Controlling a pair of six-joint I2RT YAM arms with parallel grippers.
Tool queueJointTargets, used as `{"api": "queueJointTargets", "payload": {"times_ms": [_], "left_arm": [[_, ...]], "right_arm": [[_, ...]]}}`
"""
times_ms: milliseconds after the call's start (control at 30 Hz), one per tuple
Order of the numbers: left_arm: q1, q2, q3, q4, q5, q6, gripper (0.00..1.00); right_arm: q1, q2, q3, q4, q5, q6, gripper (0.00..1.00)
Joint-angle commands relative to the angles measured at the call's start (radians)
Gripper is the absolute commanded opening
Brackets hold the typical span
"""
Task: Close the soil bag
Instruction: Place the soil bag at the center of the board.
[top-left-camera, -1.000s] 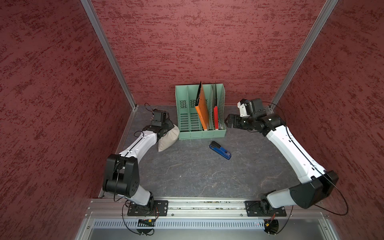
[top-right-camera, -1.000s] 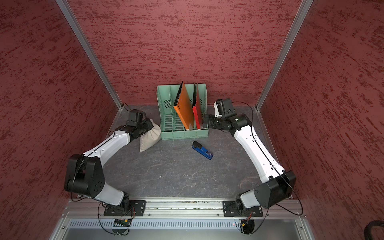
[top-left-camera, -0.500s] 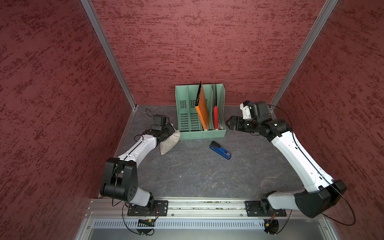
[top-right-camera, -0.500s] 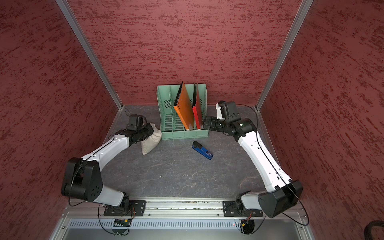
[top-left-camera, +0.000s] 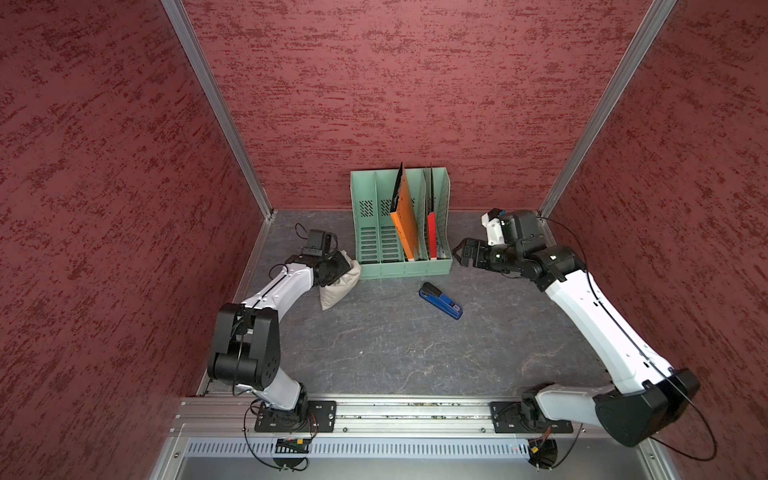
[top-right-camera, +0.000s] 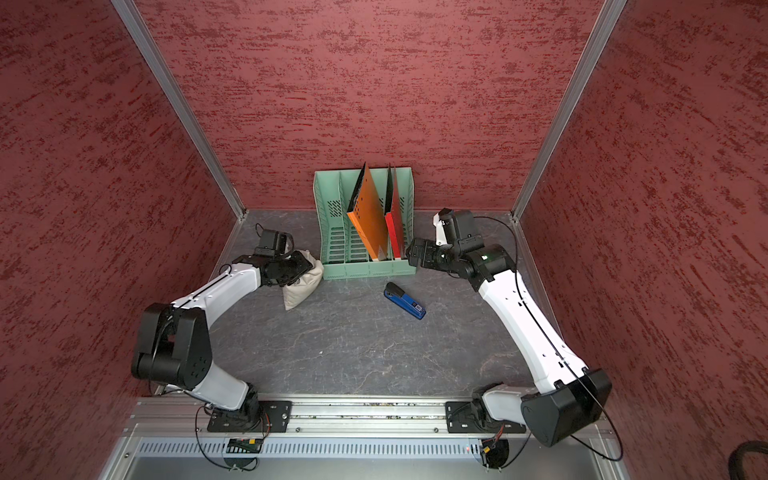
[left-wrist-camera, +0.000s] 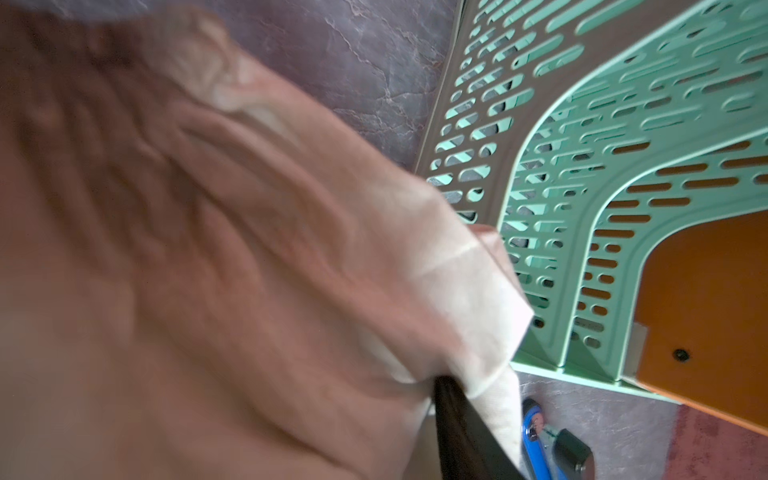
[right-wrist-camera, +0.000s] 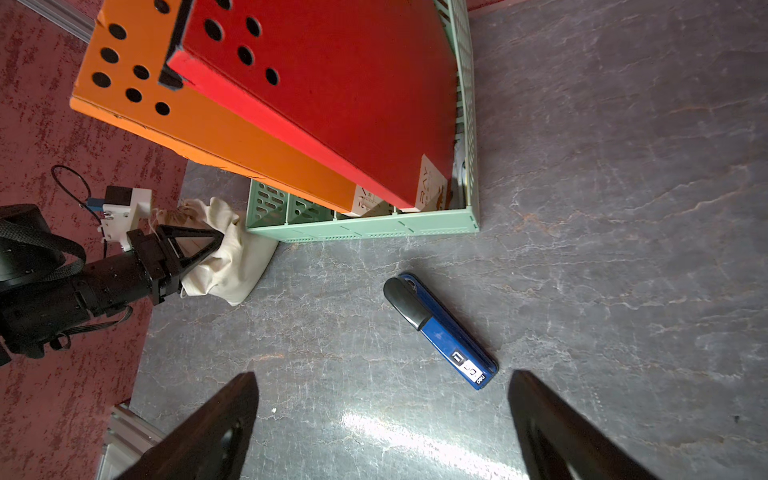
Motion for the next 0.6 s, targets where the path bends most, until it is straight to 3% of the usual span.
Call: {"api": "queueJointTargets", "payload": {"times_ms": [0, 67, 167, 567], "left_arm": [[0.005, 0.028, 0.012, -0.057, 0.029, 0.019, 0.58], [0.005, 0.034, 0.018, -0.068, 0.027, 0.021, 0.71], [0.007, 0.040, 0.025, -0.081, 0.019, 0.021, 0.98], [0.007, 0.015, 0.022, -0.092, -0.011, 0.024, 1.00]], "right_arm": [[-0.007, -0.011, -0.008, 0.030, -0.010, 0.013, 0.99], [-0.008, -0.009, -0.011, 0.032, -0.010, 0.011, 0.98], [-0.007, -0.007, -0.015, 0.035, -0.008, 0.007, 0.98], [-0.007, -0.005, -0.021, 0.040, -0.007, -0.004, 0.98]]}}
